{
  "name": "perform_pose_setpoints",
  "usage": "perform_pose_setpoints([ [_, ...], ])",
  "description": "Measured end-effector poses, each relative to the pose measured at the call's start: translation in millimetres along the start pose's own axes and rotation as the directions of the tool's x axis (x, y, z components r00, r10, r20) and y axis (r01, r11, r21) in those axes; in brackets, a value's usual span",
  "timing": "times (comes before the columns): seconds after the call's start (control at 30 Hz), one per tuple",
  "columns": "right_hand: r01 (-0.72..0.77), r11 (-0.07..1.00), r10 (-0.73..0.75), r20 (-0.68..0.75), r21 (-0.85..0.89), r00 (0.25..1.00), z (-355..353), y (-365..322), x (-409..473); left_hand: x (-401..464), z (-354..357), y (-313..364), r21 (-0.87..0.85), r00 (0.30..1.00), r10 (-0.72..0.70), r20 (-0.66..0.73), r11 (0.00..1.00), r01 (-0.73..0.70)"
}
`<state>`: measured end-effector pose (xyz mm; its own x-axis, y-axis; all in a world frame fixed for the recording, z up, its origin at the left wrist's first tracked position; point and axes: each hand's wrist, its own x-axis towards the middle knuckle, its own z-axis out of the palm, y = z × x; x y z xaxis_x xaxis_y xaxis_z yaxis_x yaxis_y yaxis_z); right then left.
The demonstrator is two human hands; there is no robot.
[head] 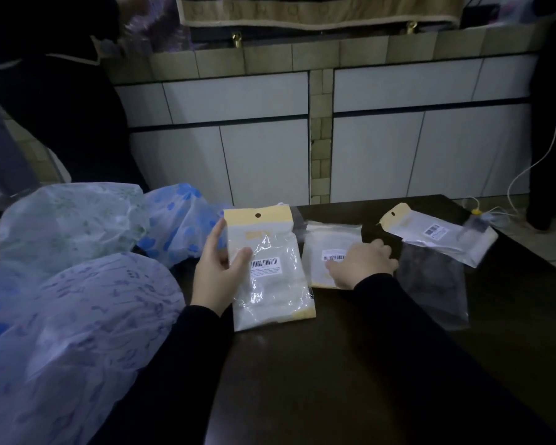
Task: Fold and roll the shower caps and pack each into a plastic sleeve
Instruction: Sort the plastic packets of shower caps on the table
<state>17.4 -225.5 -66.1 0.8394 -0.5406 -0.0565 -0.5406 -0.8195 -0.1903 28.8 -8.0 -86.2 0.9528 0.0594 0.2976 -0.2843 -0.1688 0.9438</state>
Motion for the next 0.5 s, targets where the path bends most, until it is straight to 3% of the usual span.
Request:
perform_pose_setpoints([
  [0.23, -0.041, 0.939, 0.032, 0.034, 0.342, 0.999, 0, -3, 2, -3, -2, 2, 0.044, 1.0, 0.014, -0.013, 0.999, -0.013],
  [0.3, -0.003, 0.931, 0.0, 0.009, 0.366, 1.0, -6, 0, -2, -3, -3, 3, 0.038, 1.0, 0.008, -0.017, 0.999, -0.007],
  [0.5, 0.269, 0.892, -0.158, -0.308, 0.364, 0.938, -50, 8, -31, 1, -7, 1, 0.074, 1.0, -0.011, -0.02, 0.997, 0.013],
])
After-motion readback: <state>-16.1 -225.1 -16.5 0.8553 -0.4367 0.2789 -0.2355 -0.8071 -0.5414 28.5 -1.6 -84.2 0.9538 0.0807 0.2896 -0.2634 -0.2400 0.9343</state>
